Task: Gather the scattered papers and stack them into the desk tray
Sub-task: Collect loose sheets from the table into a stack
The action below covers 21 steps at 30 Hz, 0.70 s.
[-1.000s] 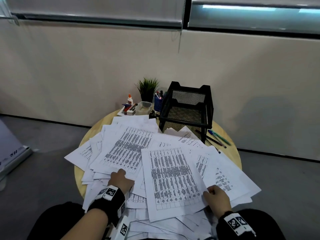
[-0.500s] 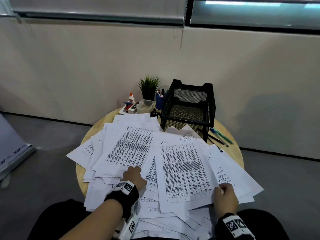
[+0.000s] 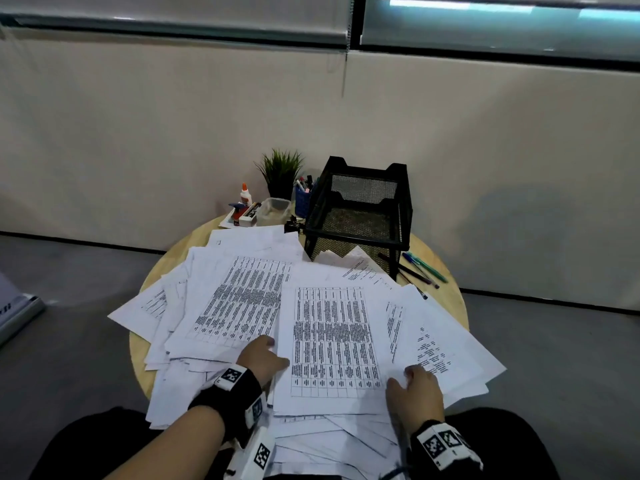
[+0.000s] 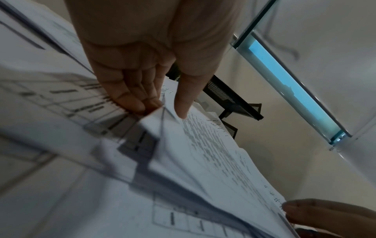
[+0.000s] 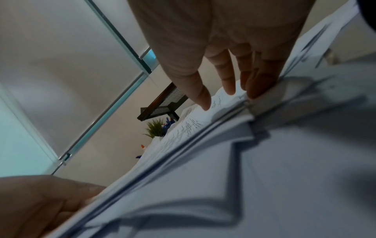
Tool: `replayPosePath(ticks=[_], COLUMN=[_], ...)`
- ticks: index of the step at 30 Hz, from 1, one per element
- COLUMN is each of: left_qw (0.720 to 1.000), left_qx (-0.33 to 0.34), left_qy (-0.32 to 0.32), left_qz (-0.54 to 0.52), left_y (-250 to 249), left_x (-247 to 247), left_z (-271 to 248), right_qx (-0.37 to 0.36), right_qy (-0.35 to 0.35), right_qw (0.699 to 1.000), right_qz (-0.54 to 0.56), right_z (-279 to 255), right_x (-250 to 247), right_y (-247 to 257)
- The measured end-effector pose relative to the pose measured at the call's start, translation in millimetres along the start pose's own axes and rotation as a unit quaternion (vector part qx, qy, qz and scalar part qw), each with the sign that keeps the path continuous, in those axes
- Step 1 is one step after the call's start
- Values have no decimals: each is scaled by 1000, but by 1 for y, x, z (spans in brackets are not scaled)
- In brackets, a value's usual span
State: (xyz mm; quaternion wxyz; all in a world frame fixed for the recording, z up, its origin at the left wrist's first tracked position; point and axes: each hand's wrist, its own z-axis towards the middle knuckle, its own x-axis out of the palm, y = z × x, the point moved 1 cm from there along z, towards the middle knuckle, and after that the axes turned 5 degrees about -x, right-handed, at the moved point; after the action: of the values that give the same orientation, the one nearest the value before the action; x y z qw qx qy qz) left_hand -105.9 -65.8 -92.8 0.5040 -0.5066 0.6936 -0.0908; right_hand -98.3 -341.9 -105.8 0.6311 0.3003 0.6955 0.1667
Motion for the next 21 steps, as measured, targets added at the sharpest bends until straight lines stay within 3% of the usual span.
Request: replayPosePath(ticks=[7,11,16,21], left_qw=[996,994,995,991], left_qx=[65,73,82,85], left_qy=[48,65,51,91], left_qz=[26,45,1,-45], left_y=[-8,-6,-10,-8], left_x=[7,8,11,10], left_z=[-10,-10,-13,-15], right_qx=[32,39,33,42], right_qy=[66,27,80,89], right_qw=[996,996,989,987], right_qz=[45,72,117,130], right_z=[4,1,5,11], right_x=[-3,-8,-11,-10], right_y=[3,3,2,-3])
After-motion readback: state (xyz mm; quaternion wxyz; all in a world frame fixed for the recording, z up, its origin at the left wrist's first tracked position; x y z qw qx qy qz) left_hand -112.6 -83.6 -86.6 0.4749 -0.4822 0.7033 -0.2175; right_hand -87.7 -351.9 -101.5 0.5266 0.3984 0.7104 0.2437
